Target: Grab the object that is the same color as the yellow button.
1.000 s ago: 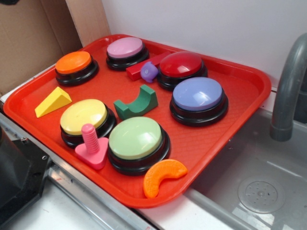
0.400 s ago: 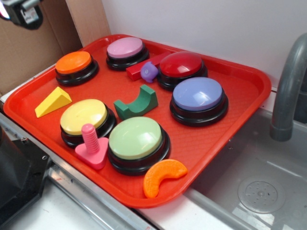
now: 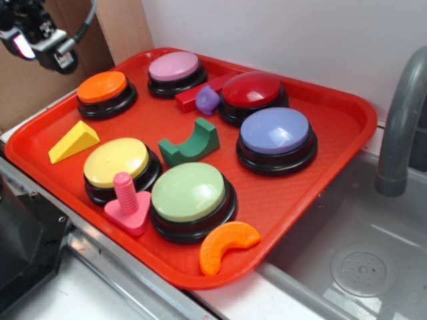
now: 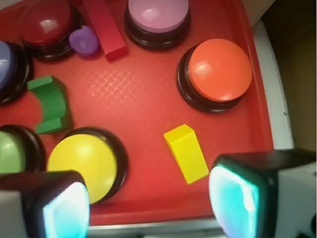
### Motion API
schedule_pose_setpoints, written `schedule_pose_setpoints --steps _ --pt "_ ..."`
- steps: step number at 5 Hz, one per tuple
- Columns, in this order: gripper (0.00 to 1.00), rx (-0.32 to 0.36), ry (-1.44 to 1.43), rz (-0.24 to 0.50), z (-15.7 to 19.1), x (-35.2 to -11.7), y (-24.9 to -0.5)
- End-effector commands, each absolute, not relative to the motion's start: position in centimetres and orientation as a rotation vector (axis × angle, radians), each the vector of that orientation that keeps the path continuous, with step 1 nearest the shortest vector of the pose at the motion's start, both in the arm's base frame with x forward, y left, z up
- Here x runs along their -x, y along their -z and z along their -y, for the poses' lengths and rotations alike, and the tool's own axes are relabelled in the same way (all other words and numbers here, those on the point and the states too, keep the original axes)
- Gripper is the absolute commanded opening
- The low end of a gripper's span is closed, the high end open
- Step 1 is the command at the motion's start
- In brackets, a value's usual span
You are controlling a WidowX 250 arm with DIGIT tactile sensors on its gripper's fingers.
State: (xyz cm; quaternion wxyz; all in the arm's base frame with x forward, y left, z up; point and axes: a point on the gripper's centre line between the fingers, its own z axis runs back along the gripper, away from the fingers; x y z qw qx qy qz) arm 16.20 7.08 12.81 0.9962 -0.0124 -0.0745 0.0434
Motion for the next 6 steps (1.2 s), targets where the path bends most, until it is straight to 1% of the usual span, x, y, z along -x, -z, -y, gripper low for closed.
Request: schedule_pose_setpoints --steps 1,2,3,4,5,6 --pt "1.0 -0.114 -0.169 0.167 -10.7 -17.1 -7.2" --pt "1.0 -0.117 -0.167 0.151 -10.8 -17.7 -5.5" --pt "1.0 0.012 -0.177 0.094 -11.1 -17.6 -2.6" --pt "1.0 0.047 -0.164 0.067 -11.2 -17.3 -1.4" --pt "1.0 0.038 -0.171 0.054 -11.1 -17.2 -0.7" --pt "0.0 0.042 -0.166 0.079 -11.0 -17.3 -1.4"
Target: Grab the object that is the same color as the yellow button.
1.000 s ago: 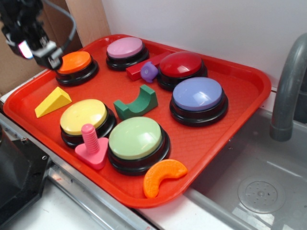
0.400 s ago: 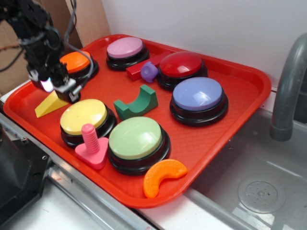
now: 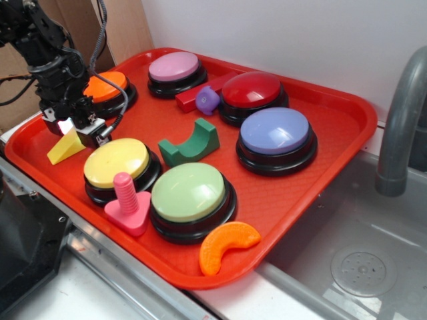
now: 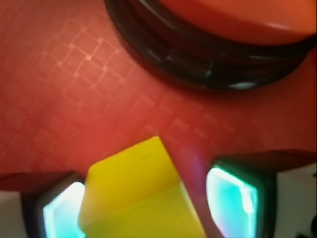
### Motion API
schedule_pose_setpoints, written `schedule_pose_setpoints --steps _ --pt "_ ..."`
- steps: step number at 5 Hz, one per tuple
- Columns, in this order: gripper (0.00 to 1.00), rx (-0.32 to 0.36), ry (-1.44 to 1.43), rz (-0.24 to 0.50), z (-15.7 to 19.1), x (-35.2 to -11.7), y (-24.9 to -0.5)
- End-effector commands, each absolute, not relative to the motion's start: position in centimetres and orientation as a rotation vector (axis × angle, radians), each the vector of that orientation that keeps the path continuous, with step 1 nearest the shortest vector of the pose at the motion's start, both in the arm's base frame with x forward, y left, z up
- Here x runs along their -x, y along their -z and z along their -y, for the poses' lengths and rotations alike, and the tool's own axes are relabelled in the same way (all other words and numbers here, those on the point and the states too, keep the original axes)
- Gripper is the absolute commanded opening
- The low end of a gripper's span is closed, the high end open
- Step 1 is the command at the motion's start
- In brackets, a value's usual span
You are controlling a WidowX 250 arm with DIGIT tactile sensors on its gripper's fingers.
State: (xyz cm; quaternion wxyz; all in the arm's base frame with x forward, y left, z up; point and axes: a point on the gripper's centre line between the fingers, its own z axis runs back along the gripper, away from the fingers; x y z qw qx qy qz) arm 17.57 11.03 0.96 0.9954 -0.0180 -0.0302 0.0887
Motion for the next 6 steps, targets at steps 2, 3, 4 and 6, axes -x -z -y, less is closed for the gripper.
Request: schedule_pose_setpoints --steps 2,3,4,6 --pt "0.0 -0.053 -0.246 -0.005 -10.4 -18.4 -5.2" --pt "0.0 -0.023 -0.26 -0.038 -8.5 -20.3 -9.1" --pt "0.0 0.035 -0.182 0.017 -5.1 -22.5 -13.6" --pt "0.0 0.115 -0.119 0.076 -0.7 -25.0 -17.4"
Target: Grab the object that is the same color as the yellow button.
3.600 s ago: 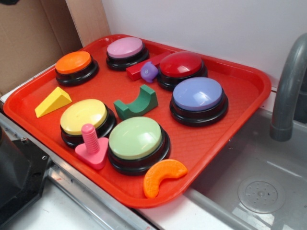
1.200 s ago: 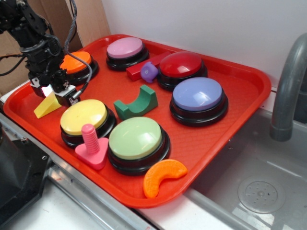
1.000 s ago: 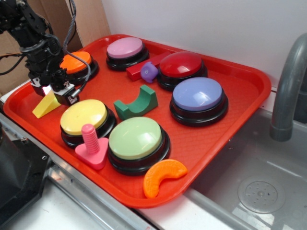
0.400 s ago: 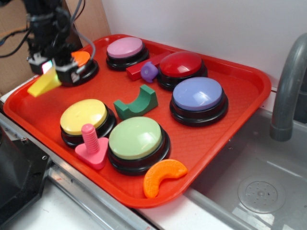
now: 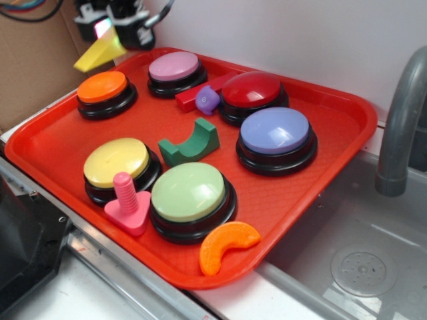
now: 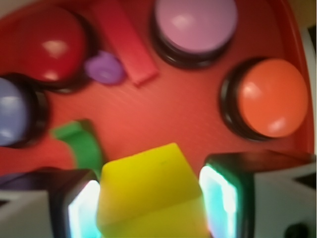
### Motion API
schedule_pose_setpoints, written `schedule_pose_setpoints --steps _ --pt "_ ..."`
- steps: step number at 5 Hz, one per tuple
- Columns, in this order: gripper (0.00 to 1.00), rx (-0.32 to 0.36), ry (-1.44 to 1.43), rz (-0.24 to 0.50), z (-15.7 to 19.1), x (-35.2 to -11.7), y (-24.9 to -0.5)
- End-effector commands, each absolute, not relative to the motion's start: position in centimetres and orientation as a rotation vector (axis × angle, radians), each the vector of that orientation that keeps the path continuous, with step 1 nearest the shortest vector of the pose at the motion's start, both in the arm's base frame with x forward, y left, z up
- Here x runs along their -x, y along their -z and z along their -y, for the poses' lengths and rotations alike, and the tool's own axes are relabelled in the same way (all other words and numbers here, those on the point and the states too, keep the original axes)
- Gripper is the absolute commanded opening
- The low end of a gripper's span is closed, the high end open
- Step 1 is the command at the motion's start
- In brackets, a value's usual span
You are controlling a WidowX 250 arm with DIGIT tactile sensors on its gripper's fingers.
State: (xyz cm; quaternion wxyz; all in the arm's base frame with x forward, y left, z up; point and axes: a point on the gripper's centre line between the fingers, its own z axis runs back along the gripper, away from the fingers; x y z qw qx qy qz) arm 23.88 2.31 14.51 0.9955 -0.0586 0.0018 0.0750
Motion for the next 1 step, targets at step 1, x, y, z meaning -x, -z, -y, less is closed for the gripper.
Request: schedule_pose_setpoints --steps 1 --pt "0.97 0.061 -0.039 -0.012 -0.61 -25.67 -15.98"
